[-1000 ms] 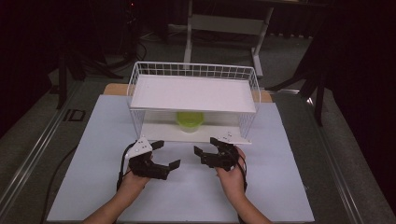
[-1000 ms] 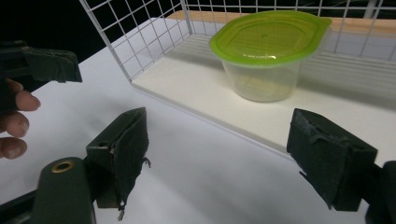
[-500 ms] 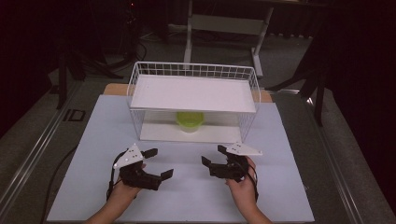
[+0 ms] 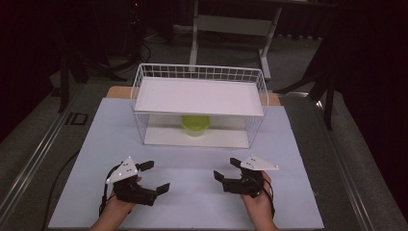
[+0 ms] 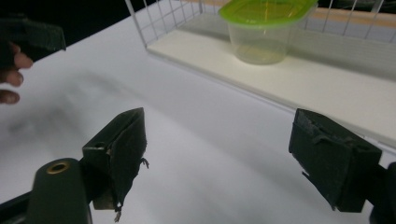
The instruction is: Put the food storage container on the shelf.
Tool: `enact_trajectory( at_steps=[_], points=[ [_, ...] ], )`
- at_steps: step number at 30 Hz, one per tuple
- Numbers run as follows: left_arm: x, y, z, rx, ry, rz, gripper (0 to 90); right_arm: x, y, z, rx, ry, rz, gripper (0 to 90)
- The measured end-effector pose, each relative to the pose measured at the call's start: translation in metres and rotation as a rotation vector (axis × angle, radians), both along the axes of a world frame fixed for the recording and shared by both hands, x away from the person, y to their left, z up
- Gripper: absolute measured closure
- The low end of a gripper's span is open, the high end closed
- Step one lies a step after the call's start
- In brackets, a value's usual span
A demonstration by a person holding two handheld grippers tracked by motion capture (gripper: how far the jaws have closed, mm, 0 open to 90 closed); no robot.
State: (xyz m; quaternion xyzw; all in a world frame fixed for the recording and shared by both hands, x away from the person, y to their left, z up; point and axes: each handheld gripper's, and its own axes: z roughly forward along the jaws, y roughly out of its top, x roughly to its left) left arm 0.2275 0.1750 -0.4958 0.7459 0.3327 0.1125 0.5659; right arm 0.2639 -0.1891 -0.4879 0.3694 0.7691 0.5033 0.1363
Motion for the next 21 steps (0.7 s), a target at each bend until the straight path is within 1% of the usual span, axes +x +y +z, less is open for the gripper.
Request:
enact_trajectory(
  at_steps=[2, 3, 4, 5, 6, 10, 13, 15, 18, 20, 21],
  points=[
    [-0.001, 0.001, -0.001, -0.003, 0.000, 0.002, 1.7, -0.002, -0.001, 0.000, -0.005, -0.006, -0.001, 18.8],
    [-0.002, 0.002, -0.002, -0.006, 0.001, 0.003, 1.7, -0.006, -0.004, 0.000, 0.006, -0.003, 0.001, 18.8],
    [-0.002, 0.003, -0.002, -0.007, 0.001, 0.004, 1.7, -0.007, -0.006, 0.000, 0.003, -0.003, 0.001, 18.8],
    [-0.003, 0.003, -0.003, -0.012, 0.001, 0.007, 1.7, -0.009, -0.007, 0.001, -0.006, -0.008, 0.002, 18.8],
    [-0.003, 0.003, -0.004, -0.004, 0.003, 0.005, 1.7, -0.010, -0.009, 0.001, -0.004, -0.013, 0.002, 18.7],
    [-0.002, 0.003, -0.008, -0.005, 0.013, 0.003, 1.7, -0.014, -0.013, -0.003, -0.034, -0.011, 0.010, 18.7],
    [-0.001, 0.002, -0.011, 0.002, 0.005, 0.002, 1.7, -0.014, -0.016, -0.006, -0.058, -0.021, 0.018, 18.8],
    [-0.001, 0.002, -0.011, 0.003, 0.003, 0.004, 1.7, -0.014, -0.017, -0.008, -0.051, -0.021, 0.017, 18.8],
    [0.000, 0.003, -0.013, 0.001, 0.004, 0.008, 1.7, -0.014, -0.019, -0.010, -0.058, -0.020, 0.017, 18.8],
    [-0.001, 0.003, -0.015, 0.012, -0.003, 0.009, 1.7, -0.013, -0.020, -0.011, -0.063, -0.019, 0.014, 18.8],
    [-0.001, 0.003, -0.015, 0.010, 0.002, 0.008, 1.7, -0.013, -0.021, -0.012, -0.060, -0.018, 0.012, 18.7]
  ],
)
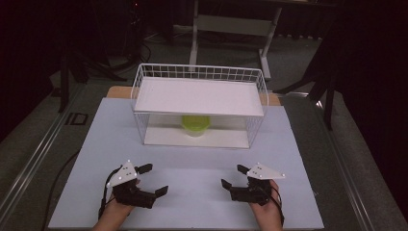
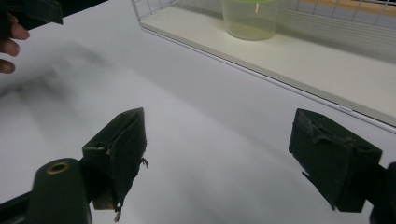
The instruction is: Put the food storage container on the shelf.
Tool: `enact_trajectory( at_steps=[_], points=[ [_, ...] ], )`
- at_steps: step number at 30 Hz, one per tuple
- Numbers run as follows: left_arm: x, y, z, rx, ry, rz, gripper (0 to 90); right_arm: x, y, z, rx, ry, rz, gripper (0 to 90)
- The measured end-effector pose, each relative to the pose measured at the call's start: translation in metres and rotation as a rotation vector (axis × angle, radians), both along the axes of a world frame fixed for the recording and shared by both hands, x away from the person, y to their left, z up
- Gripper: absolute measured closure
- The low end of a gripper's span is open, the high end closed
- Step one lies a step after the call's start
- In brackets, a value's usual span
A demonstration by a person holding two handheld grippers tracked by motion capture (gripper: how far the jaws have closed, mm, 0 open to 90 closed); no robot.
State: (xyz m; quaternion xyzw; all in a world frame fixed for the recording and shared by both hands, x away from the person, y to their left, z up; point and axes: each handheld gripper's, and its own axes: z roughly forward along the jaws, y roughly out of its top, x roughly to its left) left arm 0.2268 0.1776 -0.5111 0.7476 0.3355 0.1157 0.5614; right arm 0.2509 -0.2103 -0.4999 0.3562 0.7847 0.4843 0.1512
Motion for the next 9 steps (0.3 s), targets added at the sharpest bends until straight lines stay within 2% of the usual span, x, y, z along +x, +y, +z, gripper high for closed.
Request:
enact_trajectory(
  at_steps=[9],
  points=[
    [-0.0005, -0.0005, -0.0004, -0.009, 0.000, -0.005, 1.7, 0.0042, -0.0043, -0.0030, -0.007, 0.005, -0.013, 18.7]
  ],
)
